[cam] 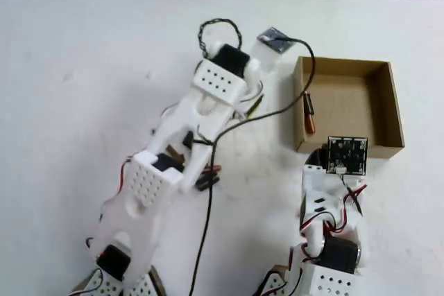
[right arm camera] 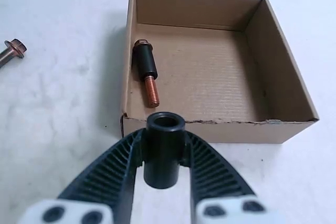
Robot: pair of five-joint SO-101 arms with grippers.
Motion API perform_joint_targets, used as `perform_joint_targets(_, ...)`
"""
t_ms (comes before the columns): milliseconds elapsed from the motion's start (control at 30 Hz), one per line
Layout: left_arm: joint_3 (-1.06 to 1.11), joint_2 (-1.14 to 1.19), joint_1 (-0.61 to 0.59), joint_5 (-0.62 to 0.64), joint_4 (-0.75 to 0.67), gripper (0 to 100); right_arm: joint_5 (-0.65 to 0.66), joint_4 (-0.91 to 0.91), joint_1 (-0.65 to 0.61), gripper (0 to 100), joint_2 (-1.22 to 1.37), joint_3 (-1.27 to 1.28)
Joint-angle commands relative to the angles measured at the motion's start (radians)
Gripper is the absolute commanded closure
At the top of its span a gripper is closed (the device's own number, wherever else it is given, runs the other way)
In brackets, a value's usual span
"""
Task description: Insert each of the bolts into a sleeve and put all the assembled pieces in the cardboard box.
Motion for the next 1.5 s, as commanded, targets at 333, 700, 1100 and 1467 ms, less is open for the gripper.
perform_joint_targets(333, 0.167, -0.364, -0.018, -0.051, 0.009, 98, -0.008, -0.025, 0.002, 98.1, -0.010, -0.009)
perform_joint_targets(700, 0.586, -0.820, -0.022, -0.120, -0.061, 98, -0.008, -0.025, -0.024, 98.1, -0.010, -0.009)
perform_joint_targets(1100, 1.115, -1.285, -0.120, -0.336, -0.269, 98, 0.012, -0.068, -0.222, 98.1, -0.010, 0.002)
perform_joint_targets(1467, 1.507, -1.728, -0.225, -0.328, -0.420, 98, 0.069, -0.074, -0.383, 98.1, -0.010, 0.006)
